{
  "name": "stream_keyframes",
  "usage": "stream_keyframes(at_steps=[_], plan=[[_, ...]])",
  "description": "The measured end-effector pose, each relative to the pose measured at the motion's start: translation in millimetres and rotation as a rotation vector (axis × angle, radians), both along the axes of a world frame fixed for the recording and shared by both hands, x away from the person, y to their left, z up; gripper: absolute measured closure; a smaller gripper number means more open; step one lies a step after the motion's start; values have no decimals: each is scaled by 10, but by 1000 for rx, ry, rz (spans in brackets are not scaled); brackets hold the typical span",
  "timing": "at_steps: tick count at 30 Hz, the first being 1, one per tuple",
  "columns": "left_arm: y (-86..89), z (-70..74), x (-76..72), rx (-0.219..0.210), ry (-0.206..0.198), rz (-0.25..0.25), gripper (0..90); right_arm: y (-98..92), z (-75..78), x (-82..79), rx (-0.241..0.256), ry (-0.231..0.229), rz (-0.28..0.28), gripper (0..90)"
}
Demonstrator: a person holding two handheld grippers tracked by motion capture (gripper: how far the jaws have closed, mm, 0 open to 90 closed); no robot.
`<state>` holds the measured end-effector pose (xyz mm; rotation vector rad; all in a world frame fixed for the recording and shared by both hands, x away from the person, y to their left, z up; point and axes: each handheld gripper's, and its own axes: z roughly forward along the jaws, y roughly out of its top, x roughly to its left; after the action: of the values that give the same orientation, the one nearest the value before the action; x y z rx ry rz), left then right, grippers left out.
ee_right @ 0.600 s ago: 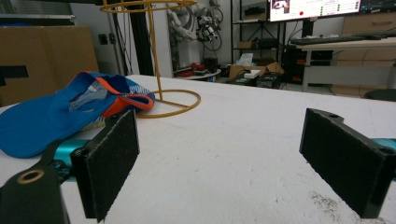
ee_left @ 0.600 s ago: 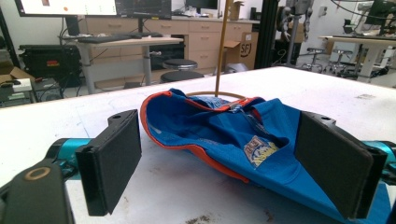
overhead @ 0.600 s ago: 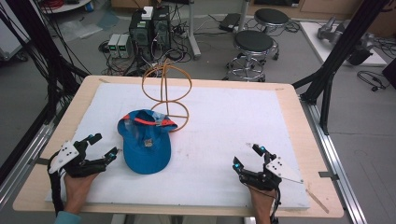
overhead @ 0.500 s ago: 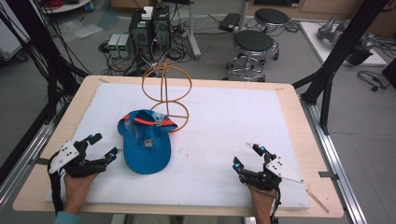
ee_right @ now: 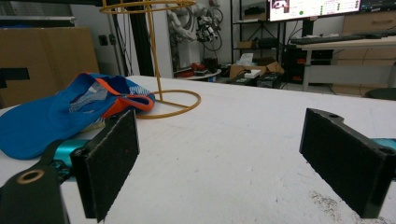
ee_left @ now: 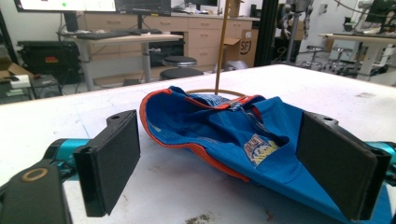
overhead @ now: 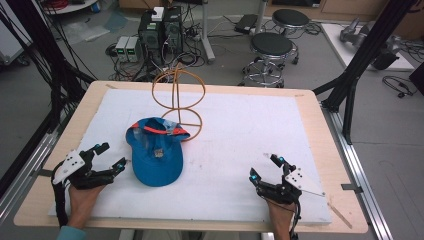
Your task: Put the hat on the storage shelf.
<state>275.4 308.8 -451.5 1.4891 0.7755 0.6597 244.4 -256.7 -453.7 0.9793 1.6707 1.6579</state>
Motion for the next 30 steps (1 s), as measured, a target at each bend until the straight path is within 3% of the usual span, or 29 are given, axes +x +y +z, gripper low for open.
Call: stream_keyframes(at_steps=[5, 8, 13, 18, 23, 30], plan=[[70, 107, 45, 6, 15, -9, 141, -4, 0, 4, 0, 0, 0, 108], [90, 225, 101, 35, 22, -25, 141, -2, 0, 4, -1, -3, -1, 108], [68, 443, 246, 61, 36, -85, 140, 6, 0, -6, 1, 4, 0, 108], [-47, 653, 390, 134, 43, -142, 140, 2, 0, 0, 0, -1, -3, 109], [-194, 756, 518, 211, 58, -189, 140, 5, 0, -2, 0, 1, -3, 108], [-346, 839, 745, 249, 105, -222, 141, 3, 0, 0, -1, -4, -2, 108]])
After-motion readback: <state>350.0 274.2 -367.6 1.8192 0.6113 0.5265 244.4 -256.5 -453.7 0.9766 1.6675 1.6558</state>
